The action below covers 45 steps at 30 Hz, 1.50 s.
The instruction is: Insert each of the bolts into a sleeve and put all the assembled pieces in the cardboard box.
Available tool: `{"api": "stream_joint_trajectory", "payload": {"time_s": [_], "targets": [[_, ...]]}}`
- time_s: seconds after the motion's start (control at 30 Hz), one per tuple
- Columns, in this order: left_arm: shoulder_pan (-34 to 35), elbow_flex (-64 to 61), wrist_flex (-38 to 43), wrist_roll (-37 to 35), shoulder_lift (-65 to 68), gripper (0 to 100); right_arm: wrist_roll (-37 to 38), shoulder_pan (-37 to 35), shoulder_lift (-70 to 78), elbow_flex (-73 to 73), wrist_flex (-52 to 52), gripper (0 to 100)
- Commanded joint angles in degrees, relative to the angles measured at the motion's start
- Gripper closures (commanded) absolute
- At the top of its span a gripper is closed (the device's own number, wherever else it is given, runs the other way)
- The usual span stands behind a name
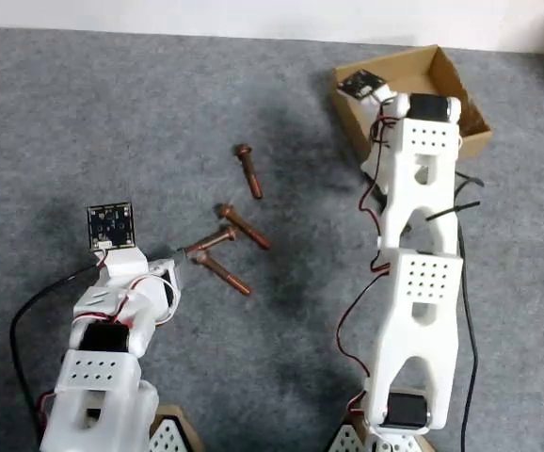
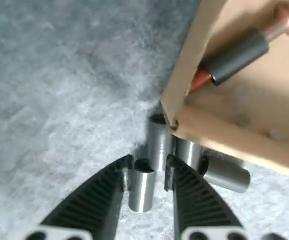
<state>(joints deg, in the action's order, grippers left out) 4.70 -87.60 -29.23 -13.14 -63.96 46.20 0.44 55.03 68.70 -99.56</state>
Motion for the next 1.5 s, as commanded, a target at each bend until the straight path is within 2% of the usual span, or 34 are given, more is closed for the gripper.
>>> {"api": "stream_joint_trajectory", "payload": {"time_s": [0.0, 0.33, 0.63, 0.83, 0.9, 0.93, 0.97, 1.17, 1.33, 1.47], "targets": [[-0.75, 0.13, 1.49, 0.53, -0.04, 79, 0.79, 1.89, -4.09, 0.66, 3.38, 88.9], [-0.84, 0.13, 1.49, 0.53, -0.04, 79, 0.62, 2.15, 4.88, -0.92, 4.79, 88.5], [-0.84, 0.13, 1.49, 0.53, -0.04, 79, 0.62, 1.27, 6.55, -1.8, 6.2, 88.5], [-0.84, 0.13, 1.49, 0.53, -0.04, 79, 0.7, 2.33, 14.02, -4.44, 8.31, 89.0], [-0.84, 0.13, 1.49, 0.53, -0.04, 79, 0.62, 1.8, 15.87, -3.65, 7.96, 91.9], [-0.84, 0.13, 1.49, 0.53, -0.04, 79, 0.35, 1.54, 16.57, -3.38, 7.96, 96.5], [-0.84, 0.13, 1.49, 0.53, -0.04, 79, 0.26, 1.36, 16.92, -2.77, 7.87, 99.8], [-0.66, 0.13, 1.49, 0.53, -0.04, 79, -1.41, 0.31, 16.84, 6.55, -1.36, 99.4], [-0.66, 0.13, 1.49, 0.53, -0.13, 79, -7.82, 2.15, 16.75, 17.19, -1.63, 99.4], [-0.66, 0.13, 1.32, 0.53, -0.4, 79, -9.32, 3.38, 16.66, 16.66, -1.71, 99.4]]}}
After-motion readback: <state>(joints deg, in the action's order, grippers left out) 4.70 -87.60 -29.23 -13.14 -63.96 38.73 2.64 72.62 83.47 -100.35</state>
